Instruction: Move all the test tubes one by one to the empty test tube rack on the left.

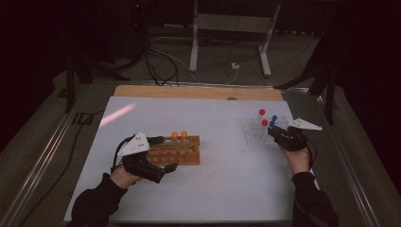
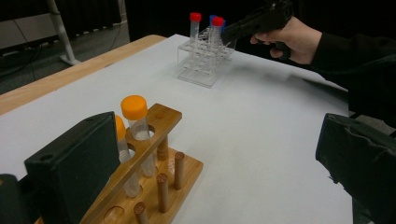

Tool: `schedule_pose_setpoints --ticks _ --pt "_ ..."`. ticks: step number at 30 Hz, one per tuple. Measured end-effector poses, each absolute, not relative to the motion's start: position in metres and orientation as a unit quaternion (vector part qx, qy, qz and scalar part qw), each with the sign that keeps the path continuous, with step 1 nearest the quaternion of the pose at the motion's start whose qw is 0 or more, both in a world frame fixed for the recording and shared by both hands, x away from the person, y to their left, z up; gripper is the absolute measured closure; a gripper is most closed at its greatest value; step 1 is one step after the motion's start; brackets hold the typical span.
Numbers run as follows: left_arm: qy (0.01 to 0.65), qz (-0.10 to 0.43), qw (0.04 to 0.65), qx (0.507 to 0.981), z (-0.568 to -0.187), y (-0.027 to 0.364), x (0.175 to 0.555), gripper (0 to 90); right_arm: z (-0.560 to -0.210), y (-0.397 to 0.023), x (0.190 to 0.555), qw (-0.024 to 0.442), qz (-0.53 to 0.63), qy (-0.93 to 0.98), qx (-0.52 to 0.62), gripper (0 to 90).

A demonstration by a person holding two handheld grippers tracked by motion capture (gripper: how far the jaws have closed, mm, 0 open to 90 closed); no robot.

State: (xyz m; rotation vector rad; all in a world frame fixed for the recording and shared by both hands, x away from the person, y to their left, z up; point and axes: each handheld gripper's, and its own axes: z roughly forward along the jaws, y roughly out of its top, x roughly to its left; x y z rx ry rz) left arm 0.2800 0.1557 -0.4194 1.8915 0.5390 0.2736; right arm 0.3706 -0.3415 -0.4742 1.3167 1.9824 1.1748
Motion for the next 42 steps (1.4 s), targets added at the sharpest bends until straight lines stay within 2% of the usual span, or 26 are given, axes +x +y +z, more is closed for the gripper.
schedule_pose_setpoints --ticks 16,31,42 --pt "0.225 0.111 0.545 0.8 -0.419 0.156 0.28 0.6 -0.471 -0.339 0.373 0.246 0.43 0.728 0.474 77.0" --pt "0.224 0.11 0.543 0.802 -0.42 0.155 0.28 0.6 -0.42 -0.348 0.343 0.298 0.47 0.7 0.448 77.1" --pt "0.22 0.106 0.544 0.803 -0.418 0.153 0.278 0.6 -0.4 -0.329 0.327 0.277 0.475 0.726 0.411 77.1"
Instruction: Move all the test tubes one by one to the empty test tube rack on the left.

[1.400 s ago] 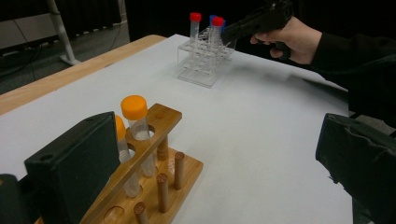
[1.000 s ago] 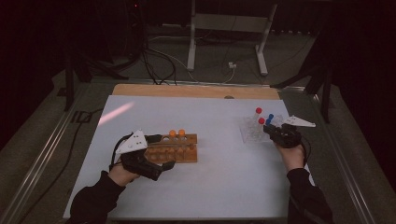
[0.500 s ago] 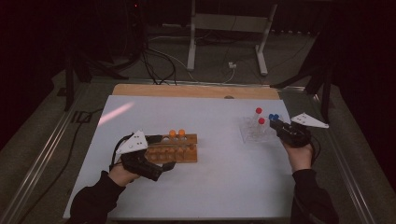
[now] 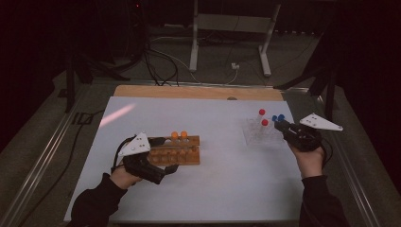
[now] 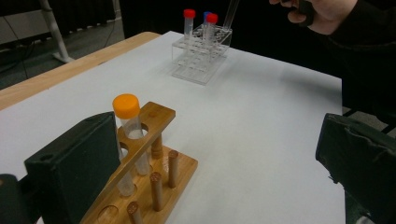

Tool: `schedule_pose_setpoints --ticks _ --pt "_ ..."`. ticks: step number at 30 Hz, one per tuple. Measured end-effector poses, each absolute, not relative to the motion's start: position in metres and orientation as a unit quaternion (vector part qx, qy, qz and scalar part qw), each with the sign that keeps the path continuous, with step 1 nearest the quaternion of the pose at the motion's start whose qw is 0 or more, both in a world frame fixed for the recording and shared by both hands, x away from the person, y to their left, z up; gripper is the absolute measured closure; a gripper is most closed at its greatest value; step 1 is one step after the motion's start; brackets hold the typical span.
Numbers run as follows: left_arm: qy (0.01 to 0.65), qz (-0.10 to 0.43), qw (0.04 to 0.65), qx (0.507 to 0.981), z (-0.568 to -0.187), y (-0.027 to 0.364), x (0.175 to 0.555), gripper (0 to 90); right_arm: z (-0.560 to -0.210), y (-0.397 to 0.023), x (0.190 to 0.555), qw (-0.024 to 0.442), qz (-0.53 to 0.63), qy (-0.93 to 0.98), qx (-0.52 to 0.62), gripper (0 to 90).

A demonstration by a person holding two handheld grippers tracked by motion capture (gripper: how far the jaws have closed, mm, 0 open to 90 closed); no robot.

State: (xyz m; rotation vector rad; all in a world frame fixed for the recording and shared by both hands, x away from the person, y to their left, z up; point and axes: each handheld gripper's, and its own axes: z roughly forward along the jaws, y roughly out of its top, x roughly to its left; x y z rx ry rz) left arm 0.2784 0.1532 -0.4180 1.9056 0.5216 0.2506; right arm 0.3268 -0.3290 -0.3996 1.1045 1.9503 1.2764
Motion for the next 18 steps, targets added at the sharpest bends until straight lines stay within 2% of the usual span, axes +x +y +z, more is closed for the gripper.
schedule_pose_setpoints --ticks 9,18 --pt "0.218 0.101 0.544 0.804 -0.417 0.152 0.277 0.6 -0.399 -0.292 0.319 0.248 0.482 0.759 0.36 77.1" --pt "0.215 0.101 0.543 0.805 -0.414 0.148 0.274 0.6 -0.405 -0.251 0.31 0.197 0.491 0.79 0.309 77.1"
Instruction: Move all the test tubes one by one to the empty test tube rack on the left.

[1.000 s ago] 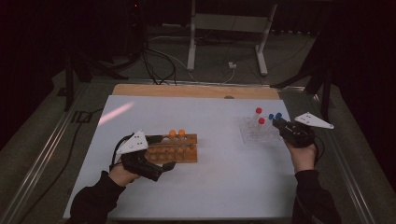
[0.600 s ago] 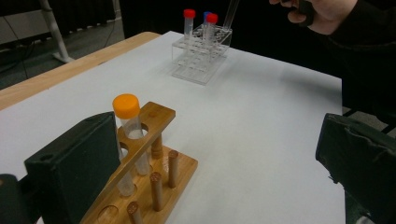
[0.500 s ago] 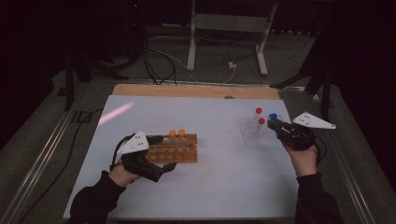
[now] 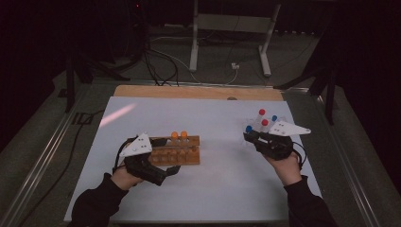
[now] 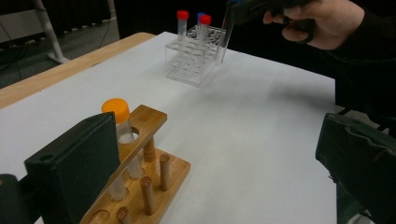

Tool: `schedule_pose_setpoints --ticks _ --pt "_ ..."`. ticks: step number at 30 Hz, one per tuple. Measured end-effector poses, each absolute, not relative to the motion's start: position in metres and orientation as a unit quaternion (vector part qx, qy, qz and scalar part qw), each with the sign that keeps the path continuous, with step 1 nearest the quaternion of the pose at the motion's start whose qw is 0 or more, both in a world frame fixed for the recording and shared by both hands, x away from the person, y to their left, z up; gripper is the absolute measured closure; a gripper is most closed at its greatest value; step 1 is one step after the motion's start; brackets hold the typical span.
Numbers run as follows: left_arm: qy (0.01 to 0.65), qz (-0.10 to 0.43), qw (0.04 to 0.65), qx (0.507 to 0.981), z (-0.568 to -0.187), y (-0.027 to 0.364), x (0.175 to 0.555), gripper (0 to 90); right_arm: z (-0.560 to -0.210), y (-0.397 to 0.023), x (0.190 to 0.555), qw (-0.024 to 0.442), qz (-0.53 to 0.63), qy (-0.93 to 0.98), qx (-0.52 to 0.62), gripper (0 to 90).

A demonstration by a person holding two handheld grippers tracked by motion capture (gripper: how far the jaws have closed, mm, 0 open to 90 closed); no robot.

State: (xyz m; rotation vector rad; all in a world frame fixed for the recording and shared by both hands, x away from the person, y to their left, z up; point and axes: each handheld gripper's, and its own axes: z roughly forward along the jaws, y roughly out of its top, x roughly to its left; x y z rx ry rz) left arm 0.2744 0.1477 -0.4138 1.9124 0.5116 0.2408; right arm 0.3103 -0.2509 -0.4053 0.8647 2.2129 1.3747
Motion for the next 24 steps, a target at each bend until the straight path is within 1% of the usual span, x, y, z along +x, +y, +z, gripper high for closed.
schedule_pose_setpoints --ticks 4,18,24 --pt "0.211 0.103 0.54 0.808 -0.411 0.144 0.272 0.6 -0.407 -0.231 0.304 0.176 0.492 0.804 0.283 77.1" --pt "0.199 0.08 0.551 0.807 -0.403 0.134 0.264 1.6 -0.415 -0.18 0.282 0.117 0.493 0.836 0.209 77.0" --pt "0.186 0.075 0.558 0.805 -0.401 0.128 0.258 8.4 -0.419 -0.163 0.274 0.099 0.493 0.845 0.183 77.0"
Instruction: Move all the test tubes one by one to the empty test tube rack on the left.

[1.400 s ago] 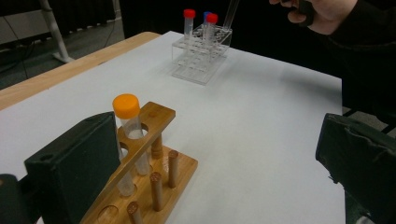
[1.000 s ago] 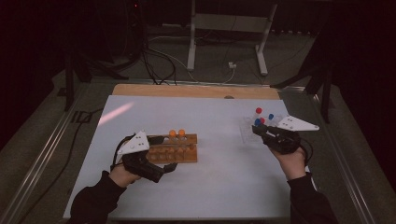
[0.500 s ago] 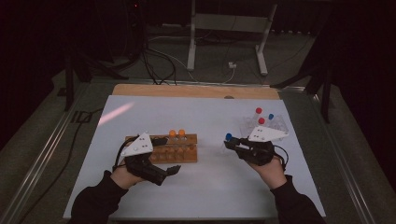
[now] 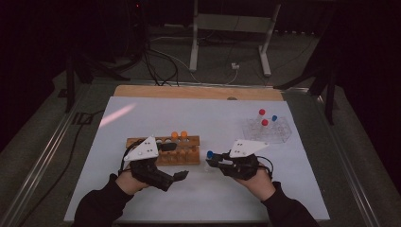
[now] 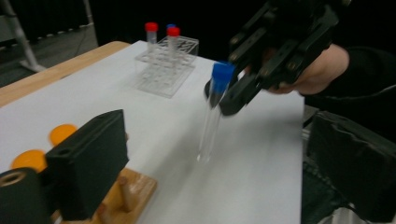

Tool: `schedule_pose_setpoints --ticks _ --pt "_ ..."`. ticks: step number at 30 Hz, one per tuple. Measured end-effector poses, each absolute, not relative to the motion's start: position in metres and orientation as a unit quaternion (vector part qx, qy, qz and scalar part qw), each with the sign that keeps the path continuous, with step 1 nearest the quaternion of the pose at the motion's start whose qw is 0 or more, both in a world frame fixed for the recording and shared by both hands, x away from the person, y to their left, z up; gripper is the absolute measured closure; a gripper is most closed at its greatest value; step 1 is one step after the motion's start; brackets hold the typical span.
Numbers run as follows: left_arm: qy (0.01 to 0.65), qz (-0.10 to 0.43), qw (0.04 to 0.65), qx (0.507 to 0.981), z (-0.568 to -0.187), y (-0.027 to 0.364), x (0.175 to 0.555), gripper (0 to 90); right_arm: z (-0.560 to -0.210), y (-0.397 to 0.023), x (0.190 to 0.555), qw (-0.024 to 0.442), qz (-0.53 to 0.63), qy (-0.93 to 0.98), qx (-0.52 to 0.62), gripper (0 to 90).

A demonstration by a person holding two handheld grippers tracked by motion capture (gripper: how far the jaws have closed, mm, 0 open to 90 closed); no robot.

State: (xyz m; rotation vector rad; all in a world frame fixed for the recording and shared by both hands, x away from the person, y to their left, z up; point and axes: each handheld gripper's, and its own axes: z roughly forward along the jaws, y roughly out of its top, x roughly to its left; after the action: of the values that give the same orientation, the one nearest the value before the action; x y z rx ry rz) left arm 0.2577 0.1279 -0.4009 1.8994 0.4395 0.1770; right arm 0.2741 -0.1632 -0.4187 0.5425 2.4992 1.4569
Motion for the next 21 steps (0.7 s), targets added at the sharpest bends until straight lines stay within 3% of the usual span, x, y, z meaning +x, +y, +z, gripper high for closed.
schedule_pose_setpoints --ticks 2,21 --pt "0.184 0.073 0.562 0.803 -0.401 0.126 0.256 16.7 -0.42 -0.159 0.272 0.093 0.492 0.848 0.176 77.0" --pt "0.156 0.088 0.545 0.819 -0.408 0.107 0.246 54.7 -0.428 -0.13 0.257 0.06 0.482 0.863 0.141 77.0"
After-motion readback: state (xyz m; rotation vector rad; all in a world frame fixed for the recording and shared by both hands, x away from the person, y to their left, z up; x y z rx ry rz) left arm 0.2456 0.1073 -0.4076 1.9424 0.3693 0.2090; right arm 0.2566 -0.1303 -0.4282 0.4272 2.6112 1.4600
